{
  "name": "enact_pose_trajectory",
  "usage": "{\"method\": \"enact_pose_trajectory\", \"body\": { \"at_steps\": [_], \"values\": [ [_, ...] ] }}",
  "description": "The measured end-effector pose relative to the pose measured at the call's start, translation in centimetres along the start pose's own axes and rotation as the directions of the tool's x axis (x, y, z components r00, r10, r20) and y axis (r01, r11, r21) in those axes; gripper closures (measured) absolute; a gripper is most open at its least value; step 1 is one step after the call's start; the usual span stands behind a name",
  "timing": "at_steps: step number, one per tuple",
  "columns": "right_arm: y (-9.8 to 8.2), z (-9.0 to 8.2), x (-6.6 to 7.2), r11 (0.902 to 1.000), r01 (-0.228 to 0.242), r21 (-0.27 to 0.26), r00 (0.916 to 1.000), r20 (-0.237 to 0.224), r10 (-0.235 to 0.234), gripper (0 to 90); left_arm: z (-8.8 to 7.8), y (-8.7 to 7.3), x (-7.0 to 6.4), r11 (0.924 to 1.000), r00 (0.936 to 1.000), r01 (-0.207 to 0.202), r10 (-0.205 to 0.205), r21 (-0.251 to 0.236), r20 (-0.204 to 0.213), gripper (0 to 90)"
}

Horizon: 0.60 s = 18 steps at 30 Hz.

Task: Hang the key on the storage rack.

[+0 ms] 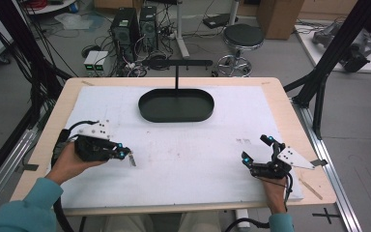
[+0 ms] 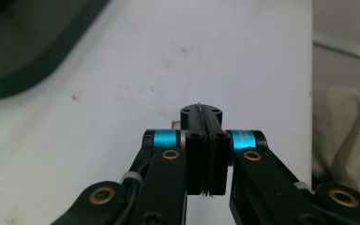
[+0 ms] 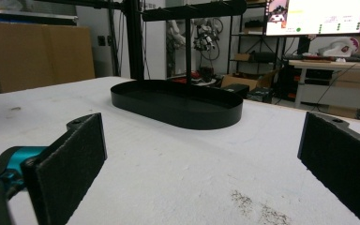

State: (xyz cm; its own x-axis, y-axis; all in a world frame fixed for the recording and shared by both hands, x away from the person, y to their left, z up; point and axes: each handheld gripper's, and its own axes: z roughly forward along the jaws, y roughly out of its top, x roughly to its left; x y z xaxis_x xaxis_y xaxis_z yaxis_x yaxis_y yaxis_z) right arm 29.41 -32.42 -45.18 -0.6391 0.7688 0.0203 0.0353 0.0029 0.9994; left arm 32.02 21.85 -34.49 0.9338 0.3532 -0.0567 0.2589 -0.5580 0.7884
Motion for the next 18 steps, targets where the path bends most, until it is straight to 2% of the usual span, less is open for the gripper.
{"method": "enact_pose_trajectory", "body": {
  "at_steps": [2,3,5,10,18],
  "values": [
    [0.0,0.0,0.0,1.0000,-0.002,0.000,1.0000,0.000,0.002,0.5,-0.6,1.2,0.7,0.9995,0.9999,-0.004,0.003,-0.031,-0.010,88.5],
    [0.0,0.0,0.0,1.0000,-0.002,0.000,1.0000,0.000,0.002,0.5,-0.6,1.2,0.7,0.9995,0.9999,-0.004,0.003,-0.031,-0.010,88.5],
    [0.0,0.0,0.0,1.0000,-0.002,0.000,1.0000,0.000,0.002,0.5,-0.8,2.1,1.1,0.9981,1.0000,0.005,-0.005,-0.062,-0.003,88.5],
    [0.0,0.0,0.0,1.0000,-0.002,0.000,1.0000,0.000,0.002,0.5,-1.4,4.8,2.6,0.9955,0.9998,-0.011,0.010,-0.094,-0.015,88.5],
    [0.0,0.0,-0.1,1.0000,0.003,-0.005,1.0000,0.005,-0.003,0.5,-2.1,9.2,5.3,0.9929,0.9989,-0.036,0.033,-0.113,-0.033,88.5]
  ]
}}
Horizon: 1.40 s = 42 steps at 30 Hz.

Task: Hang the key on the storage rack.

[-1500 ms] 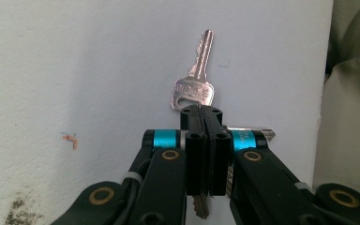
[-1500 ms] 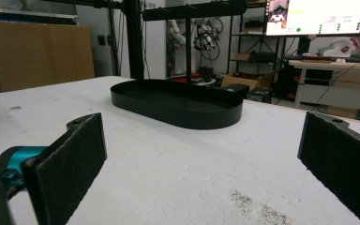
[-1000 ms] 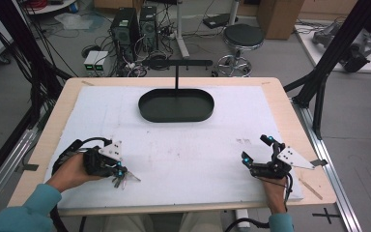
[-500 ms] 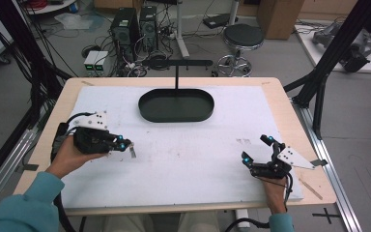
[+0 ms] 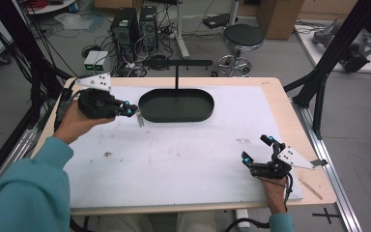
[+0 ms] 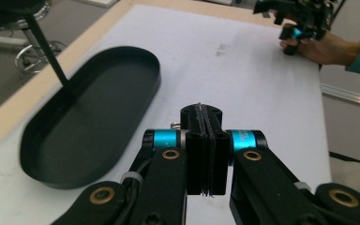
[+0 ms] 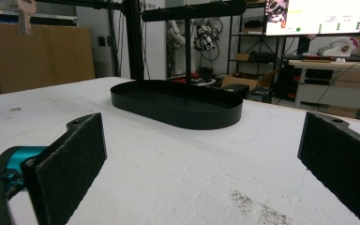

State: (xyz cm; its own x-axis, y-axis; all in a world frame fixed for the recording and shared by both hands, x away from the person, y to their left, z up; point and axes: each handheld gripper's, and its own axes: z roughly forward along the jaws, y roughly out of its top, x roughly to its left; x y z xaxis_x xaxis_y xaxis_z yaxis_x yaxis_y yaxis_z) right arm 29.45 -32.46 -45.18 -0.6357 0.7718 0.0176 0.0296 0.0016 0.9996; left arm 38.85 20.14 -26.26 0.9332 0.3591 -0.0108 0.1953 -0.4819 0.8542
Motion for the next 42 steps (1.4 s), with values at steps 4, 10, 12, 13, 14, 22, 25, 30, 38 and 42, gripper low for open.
{"method": "enact_pose_trajectory", "body": {
  "at_steps": [4,10,12,13,14,22,25,30,38,42],
  "values": [
    [0.0,0.0,0.1,1.0000,-0.005,0.004,1.0000,-0.002,0.005,0.5,0.1,1.7,1.6,0.9999,0.9997,-0.004,0.004,-0.010,-0.024,88.5],
    [0.0,0.0,0.1,1.0000,-0.006,0.005,1.0000,-0.001,0.006,0.5,0.5,3.5,3.9,0.9996,0.9986,0.005,-0.007,-0.028,-0.053,88.5],
    [0.0,0.0,0.1,1.0000,-0.007,0.005,1.0000,-0.002,0.007,0.5,0.7,4.1,4.6,0.9998,0.9981,0.005,-0.006,-0.021,-0.062,88.5],
    [0.0,0.0,0.1,1.0000,-0.006,0.005,1.0000,-0.002,0.006,0.5,0.7,4.4,4.8,0.9998,0.9978,0.007,-0.009,-0.018,-0.066,88.5],
    [0.0,0.0,0.1,1.0000,-0.007,0.004,1.0000,-0.002,0.007,0.5,0.8,4.7,5.1,0.9998,0.9975,0.010,-0.011,-0.018,-0.069,88.5],
    [0.0,0.0,0.1,1.0000,-0.008,0.004,1.0000,-0.001,0.008,0.5,1.9,6.3,6.7,0.9999,0.9962,0.008,-0.007,0.012,-0.087,88.5],
    [0.0,0.0,0.1,1.0000,-0.004,0.003,1.0000,-0.001,0.004,0.5,2.3,7.0,7.3,0.9998,0.9960,0.006,-0.005,0.019,-0.089,88.5],
    [0.0,0.0,0.1,1.0000,-0.007,0.003,1.0000,-0.003,0.007,0.5,3.0,8.0,8.4,0.9996,0.9942,0.009,-0.006,0.027,-0.107,88.5],
    [0.0,0.0,0.1,0.9999,-0.010,0.004,1.0000,-0.002,0.010,0.5,4.3,7.7,10.2,0.9971,0.9898,0.062,-0.055,0.045,-0.131,88.5],
    [0.0,0.0,0.0,1.0000,-0.005,0.002,1.0000,-0.002,0.005,0.5,5.0,7.2,10.9,0.9940,0.9864,0.080,-0.069,0.074,-0.149,88.4]
  ]
}}
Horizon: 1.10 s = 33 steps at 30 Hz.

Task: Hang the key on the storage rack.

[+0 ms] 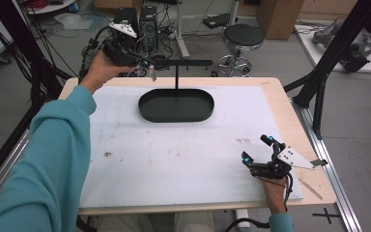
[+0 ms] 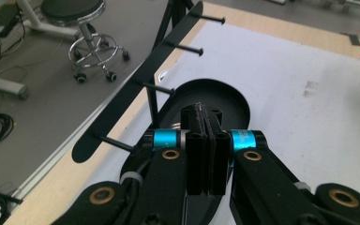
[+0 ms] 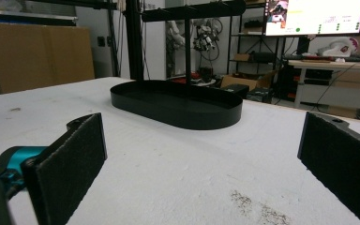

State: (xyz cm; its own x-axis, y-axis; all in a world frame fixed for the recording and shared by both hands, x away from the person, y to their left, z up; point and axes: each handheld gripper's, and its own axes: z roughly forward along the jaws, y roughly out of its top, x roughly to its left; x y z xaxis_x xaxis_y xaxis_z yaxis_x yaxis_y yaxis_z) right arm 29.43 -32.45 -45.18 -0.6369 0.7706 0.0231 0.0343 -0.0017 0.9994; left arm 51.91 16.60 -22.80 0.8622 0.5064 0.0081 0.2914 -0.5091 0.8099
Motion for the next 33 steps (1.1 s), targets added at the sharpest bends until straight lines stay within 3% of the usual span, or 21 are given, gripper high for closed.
{"method": "enact_pose_trajectory", "body": {
  "at_steps": [15,33],
  "values": [
    [0.0,0.0,0.0,1.0000,0.001,0.000,1.0000,0.000,-0.001,0.5,1.7,-0.8,1.0,0.9971,0.9993,0.025,-0.023,0.072,-0.029,88.5],
    [0.0,0.0,-0.1,1.0000,0.000,0.000,1.0000,-0.002,0.000,0.5,2.8,-1.5,1.8,0.9924,0.9970,0.051,-0.044,0.112,-0.064,88.4]
  ]
}}
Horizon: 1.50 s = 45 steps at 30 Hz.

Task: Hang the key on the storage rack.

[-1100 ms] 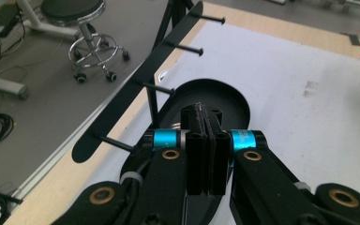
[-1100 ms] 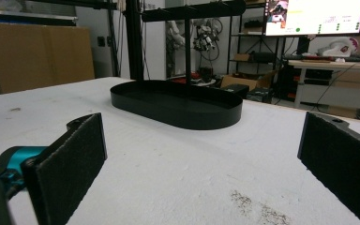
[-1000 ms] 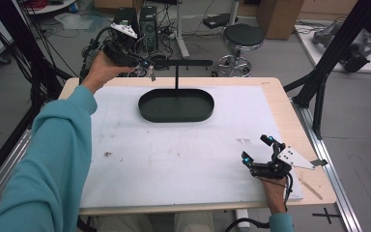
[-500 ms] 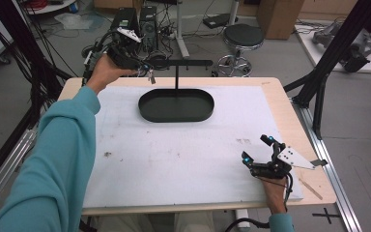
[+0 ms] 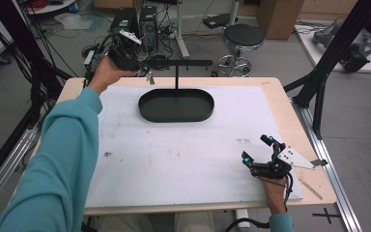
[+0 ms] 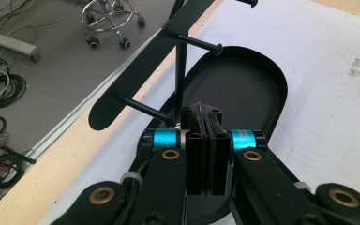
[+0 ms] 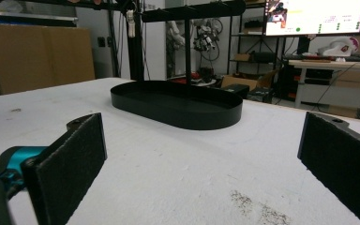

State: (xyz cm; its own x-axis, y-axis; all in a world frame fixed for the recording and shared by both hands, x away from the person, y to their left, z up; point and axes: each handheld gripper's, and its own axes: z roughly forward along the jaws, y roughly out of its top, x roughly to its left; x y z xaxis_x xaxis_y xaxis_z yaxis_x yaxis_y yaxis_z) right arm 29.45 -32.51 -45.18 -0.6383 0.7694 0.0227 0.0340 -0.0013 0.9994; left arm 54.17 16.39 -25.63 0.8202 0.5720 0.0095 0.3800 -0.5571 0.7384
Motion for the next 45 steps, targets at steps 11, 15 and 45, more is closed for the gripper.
{"method": "enact_pose_trajectory", "body": {
  "at_steps": [11,15,45],
  "values": [
    [0.00,-0.01,-0.01,1.0000,-0.001,0.000,1.0000,0.000,0.001,0.5,0.41,-0.14,0.40,0.9996,0.9995,0.024,-0.024,0.013,-0.019,88.4],
    [0.00,0.00,0.00,1.0000,-0.003,0.000,1.0000,-0.001,0.003,0.5,0.57,-0.19,0.52,0.9994,0.9993,0.028,-0.028,0.020,-0.023,88.4],
    [0.00,-0.01,-0.02,1.0000,-0.009,0.001,1.0000,0.000,0.009,0.5,0.75,-0.36,1.04,0.9986,0.9982,0.050,-0.049,0.015,-0.033,88.4]
  ]
}}
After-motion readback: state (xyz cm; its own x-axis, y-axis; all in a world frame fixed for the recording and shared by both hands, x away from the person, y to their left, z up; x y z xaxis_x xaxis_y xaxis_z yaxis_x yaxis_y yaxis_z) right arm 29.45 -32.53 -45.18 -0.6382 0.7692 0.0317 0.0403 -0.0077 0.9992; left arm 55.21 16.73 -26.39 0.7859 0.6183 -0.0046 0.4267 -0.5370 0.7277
